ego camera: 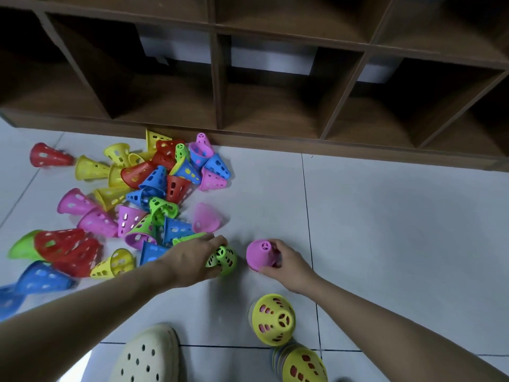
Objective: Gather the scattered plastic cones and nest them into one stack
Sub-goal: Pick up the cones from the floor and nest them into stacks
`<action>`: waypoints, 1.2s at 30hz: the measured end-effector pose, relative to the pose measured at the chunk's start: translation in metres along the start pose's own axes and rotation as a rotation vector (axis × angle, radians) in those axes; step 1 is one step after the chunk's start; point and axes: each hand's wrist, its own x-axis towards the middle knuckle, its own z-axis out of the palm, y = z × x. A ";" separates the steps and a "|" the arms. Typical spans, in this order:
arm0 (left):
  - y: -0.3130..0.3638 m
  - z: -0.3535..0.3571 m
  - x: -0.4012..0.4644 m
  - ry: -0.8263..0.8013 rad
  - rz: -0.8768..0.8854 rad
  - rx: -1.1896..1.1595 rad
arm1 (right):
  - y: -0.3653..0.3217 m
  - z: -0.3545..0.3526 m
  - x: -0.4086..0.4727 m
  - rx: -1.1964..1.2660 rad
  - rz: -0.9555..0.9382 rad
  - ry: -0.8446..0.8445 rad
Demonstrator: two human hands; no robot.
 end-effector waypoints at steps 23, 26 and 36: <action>-0.050 0.019 -0.018 0.064 -0.364 0.183 | -0.160 0.071 0.160 -0.549 0.127 -0.223; -0.052 0.027 -0.023 0.030 -0.420 0.186 | -0.153 0.079 0.154 -0.636 0.144 -0.238; -0.030 -0.002 -0.042 0.419 -0.428 -0.927 | -0.144 -0.009 0.105 -0.223 0.029 0.004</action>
